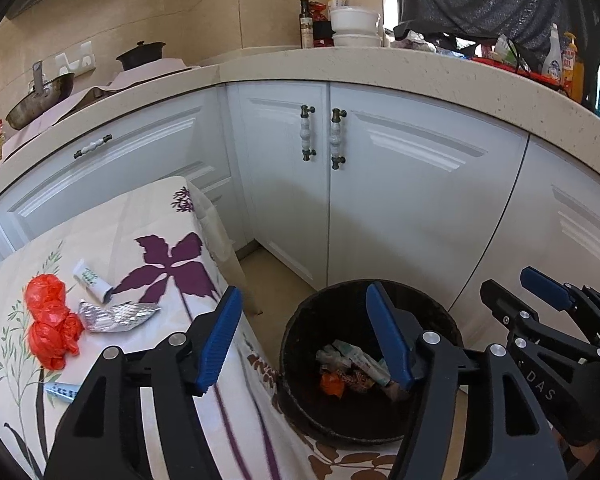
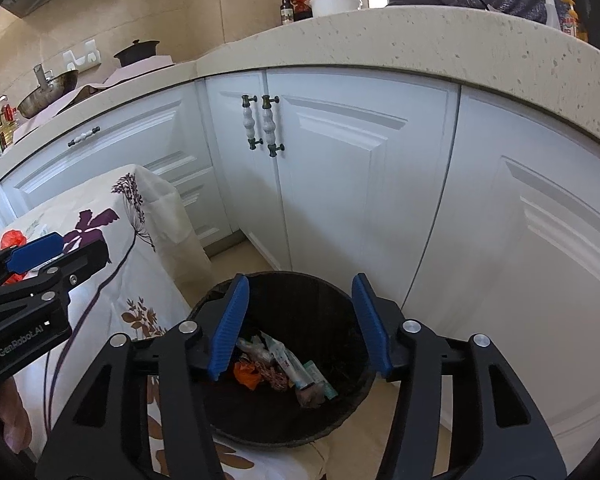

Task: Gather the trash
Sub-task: 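Move both open tools from the bin back over the table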

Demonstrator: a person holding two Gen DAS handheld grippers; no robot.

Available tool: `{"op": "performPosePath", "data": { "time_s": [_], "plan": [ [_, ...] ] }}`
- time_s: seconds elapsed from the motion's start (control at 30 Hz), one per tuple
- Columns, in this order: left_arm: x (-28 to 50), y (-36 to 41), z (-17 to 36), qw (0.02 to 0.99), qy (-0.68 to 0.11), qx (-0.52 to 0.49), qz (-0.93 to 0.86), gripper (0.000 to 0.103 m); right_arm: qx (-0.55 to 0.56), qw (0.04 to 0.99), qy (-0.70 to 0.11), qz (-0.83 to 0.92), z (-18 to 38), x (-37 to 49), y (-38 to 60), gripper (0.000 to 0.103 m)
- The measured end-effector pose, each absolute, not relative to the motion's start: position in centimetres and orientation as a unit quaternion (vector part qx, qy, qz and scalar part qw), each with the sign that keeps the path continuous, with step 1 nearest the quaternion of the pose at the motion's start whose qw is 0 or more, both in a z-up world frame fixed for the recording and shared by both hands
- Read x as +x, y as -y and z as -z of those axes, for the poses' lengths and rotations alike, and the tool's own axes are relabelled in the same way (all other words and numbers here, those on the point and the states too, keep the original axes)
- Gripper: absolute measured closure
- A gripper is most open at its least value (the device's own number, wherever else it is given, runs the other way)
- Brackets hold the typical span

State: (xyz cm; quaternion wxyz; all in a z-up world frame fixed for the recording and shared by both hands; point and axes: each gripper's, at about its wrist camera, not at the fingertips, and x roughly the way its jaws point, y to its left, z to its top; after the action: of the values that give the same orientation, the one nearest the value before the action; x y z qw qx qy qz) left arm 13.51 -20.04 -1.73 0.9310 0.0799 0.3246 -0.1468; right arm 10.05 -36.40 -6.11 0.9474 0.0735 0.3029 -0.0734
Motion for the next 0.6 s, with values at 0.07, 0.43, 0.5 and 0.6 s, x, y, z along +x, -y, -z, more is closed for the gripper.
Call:
{"op": "performPosePath", "data": {
  "time_s": [0.07, 0.43, 0.5, 0.6],
  "plan": [
    [13.3, 19.4, 1.4, 0.932, -0.323, 0.077, 0.145, 0.038, 0.075, 0.949, -0.301, 0.065, 5.8, 10.0, 35.9, 0.050],
    [12.3, 12.1, 0.3, 0.940, -0.323, 0.062, 0.092, 0.033, 0.064, 0.953, -0.297, -0.012, 4.2, 11.4, 30.0, 0.049],
    [12.2, 10.4, 0.2, 0.941, -0.325, 0.056, 0.078, 0.033, 0.057, 0.953, -0.297, -0.028, 3.9, 11.6, 28.4, 0.049],
    [11.9, 7.7, 0.1, 0.943, -0.326, 0.050, 0.055, 0.033, 0.045, 0.952, -0.298, -0.055, 3.5, 12.1, 25.8, 0.049]
  ]
}}
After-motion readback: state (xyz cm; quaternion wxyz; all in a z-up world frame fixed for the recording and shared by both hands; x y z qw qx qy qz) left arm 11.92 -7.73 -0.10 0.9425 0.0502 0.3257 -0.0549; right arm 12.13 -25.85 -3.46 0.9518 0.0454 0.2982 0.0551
